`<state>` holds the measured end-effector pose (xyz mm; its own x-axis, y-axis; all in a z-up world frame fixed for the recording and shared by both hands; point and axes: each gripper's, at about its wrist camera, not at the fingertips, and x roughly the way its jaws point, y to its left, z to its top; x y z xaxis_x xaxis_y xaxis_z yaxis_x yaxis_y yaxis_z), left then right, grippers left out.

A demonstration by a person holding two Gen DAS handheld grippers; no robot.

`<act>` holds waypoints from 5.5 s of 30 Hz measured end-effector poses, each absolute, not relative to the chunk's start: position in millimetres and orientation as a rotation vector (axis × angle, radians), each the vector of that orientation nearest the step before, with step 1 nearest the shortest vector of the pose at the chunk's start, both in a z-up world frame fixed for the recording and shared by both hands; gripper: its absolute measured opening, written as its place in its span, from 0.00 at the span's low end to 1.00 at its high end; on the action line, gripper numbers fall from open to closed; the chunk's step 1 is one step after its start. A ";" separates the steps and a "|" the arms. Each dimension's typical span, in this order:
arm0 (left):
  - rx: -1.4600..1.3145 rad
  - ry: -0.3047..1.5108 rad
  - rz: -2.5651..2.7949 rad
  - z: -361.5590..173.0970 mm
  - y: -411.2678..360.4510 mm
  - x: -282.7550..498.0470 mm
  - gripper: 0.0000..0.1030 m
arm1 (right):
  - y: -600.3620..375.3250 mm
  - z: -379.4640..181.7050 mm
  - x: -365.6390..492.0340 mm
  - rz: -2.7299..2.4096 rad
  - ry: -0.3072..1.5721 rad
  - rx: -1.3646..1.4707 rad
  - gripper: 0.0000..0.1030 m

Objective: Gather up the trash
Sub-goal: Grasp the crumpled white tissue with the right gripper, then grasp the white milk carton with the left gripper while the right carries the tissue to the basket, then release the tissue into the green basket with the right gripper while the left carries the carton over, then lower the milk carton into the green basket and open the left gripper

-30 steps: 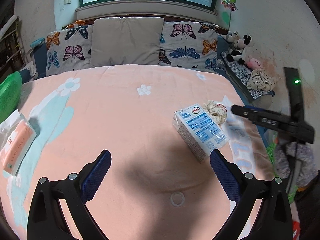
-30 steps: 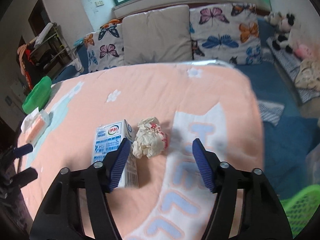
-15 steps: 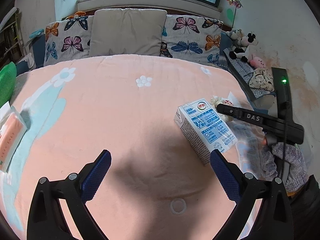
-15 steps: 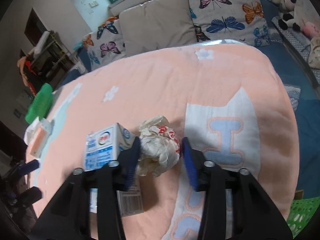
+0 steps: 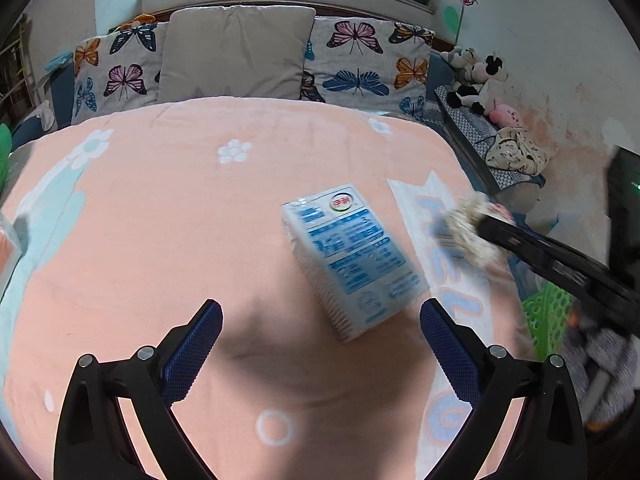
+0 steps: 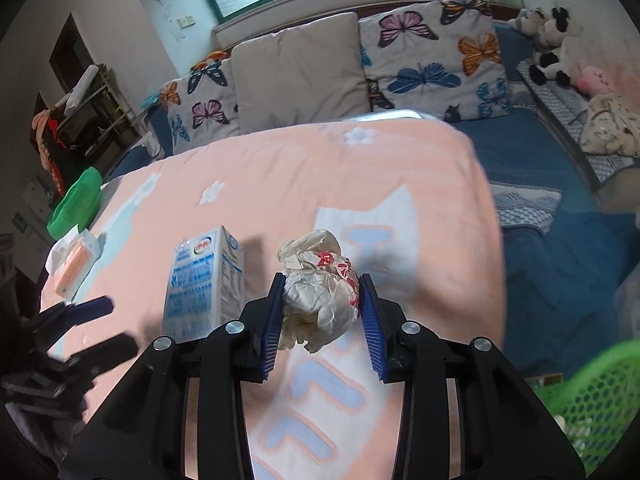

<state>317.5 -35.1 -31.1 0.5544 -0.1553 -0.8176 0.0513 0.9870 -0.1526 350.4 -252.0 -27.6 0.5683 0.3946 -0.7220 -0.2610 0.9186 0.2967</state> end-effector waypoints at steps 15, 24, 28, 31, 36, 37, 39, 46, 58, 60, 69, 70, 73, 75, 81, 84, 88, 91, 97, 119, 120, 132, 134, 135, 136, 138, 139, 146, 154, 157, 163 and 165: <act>-0.157 1.035 -0.041 -57.5 -67.3 349.6 0.93 | -326.2 -12.0 286.5 0.278 0.848 0.179 0.36; -0.177 1.045 0.022 -68.0 -73.9 360.3 0.93 | -349.7 -7.0 248.4 0.235 0.823 0.173 0.36; -0.195 1.043 0.040 -73.7 -72.8 361.8 0.93 | -355.6 -6.3 237.1 0.226 0.817 0.175 0.36; -0.170 1.037 0.053 -75.8 -76.3 361.7 0.92 | -359.6 -8.9 229.8 0.219 0.820 0.175 0.36; -0.172 1.031 0.029 -74.4 -76.5 359.2 0.72 | -364.4 -12.9 221.0 0.202 0.825 0.163 0.36; -0.172 1.026 0.028 -73.5 -76.1 357.5 0.72 | -366.1 -13.5 220.5 0.198 0.825 0.161 0.36; -0.167 1.021 0.021 -71.7 -76.1 354.3 0.72 | -368.4 -13.7 218.4 0.195 0.824 0.166 0.36; -0.132 0.973 -0.030 -51.3 -72.6 326.4 0.68 | -376.8 -13.6 201.7 0.168 0.822 0.164 0.36; -0.040 0.896 -0.227 -1.3 -95.4 250.9 0.66 | -392.8 -14.4 159.2 0.088 0.813 0.149 0.36; -0.024 0.887 -0.268 5.0 -104.4 238.5 0.66 | -395.6 -16.0 151.2 0.076 0.817 0.150 0.36; 0.009 0.864 -0.411 24.3 -146.2 199.2 0.66 | -405.3 -23.7 118.6 0.018 0.826 0.128 0.36; 0.011 0.863 -0.426 26.1 -151.1 195.8 0.66 | -406.5 -24.4 116.8 0.014 0.827 0.125 0.36; 0.018 0.855 -0.462 31.6 -164.1 189.0 0.66 | -410.7 -27.2 111.7 -0.002 0.829 0.123 0.36; 0.025 0.849 -0.482 35.9 -171.8 184.5 0.66 | -413.0 -28.7 109.8 -0.006 0.830 0.128 0.36; 0.040 0.831 -0.524 47.3 -191.9 180.3 0.66 | -418.3 -33.7 107.1 -0.020 0.835 0.149 0.38; 0.053 0.820 -0.538 51.7 -202.2 180.1 0.66 | -422.1 -35.9 107.0 -0.025 0.837 0.170 0.39; 0.063 0.811 -0.558 55.7 -214.3 180.2 0.66 | -426.3 -36.8 107.8 -0.029 0.839 0.187 0.40; 0.072 0.808 -0.571 56.5 -222.0 179.2 0.66 | -427.8 -36.6 106.8 -0.037 0.835 0.189 0.43; 0.075 0.826 -0.595 50.8 -235.0 181.4 0.66 | -433.7 -36.0 99.3 -0.044 0.819 0.211 0.53; 0.132 0.887 -0.672 22.5 -288.0 184.9 0.66 | -449.2 -32.1 58.8 -0.088 0.792 0.226 0.69; 0.139 0.889 -0.672 20.5 -290.3 184.8 0.66 | -450.3 -32.4 57.4 -0.089 0.792 0.231 0.71; 0.169 0.932 -0.672 0.0 -305.0 189.5 0.66 | -456.3 -35.0 43.5 -0.115 0.777 0.250 0.77; 0.174 0.942 -0.672 -4.8 -307.7 190.1 0.67 | -456.4 -36.5 40.5 -0.120 0.779 0.256 0.77; 0.176 0.946 -0.672 -6.5 -308.6 190.4 0.67 | -456.5 -37.6 38.8 -0.124 0.780 0.256 0.78; 0.178 0.952 -0.671 -8.8 -310.4 191.2 0.67 | -456.6 -37.6 38.7 -0.126 0.780 0.258 0.78; 0.184 0.960 -0.671 -12.6 -312.7 192.4 0.67 | -456.1 -39.0 36.0 -0.129 0.781 0.266 0.79; 0.186 0.963 -0.670 -14.1 -313.4 192.8 0.67 | -456.3 -39.5 34.3 -0.131 0.779 0.273 0.79; 0.211 0.981 -0.667 -26.6 -321.7 195.3 0.67 | -457.3 -43.4 26.7 -0.149 0.777 0.283 0.79; 0.217 1.015 -0.661 -39.7 -326.7 201.5 0.67 | -461.2 -47.6 20.3 -0.158 0.776 0.316 0.79; 0.216 1.023 -0.663 -43.4 -326.1 202.2 0.67 | -462.8 -50.2 19.4 -0.160 0.779 0.328 0.79; 0.212 1.029 -0.660 -44.5 -324.8 201.9 0.67 | -459.9 -54.1 20.3 -0.153 0.787 0.340 0.79; 0.208 1.027 -0.659 -43.2 -323.5 201.3 0.67 | -459.3 -53.7 19.5 -0.149 0.785 0.343 0.79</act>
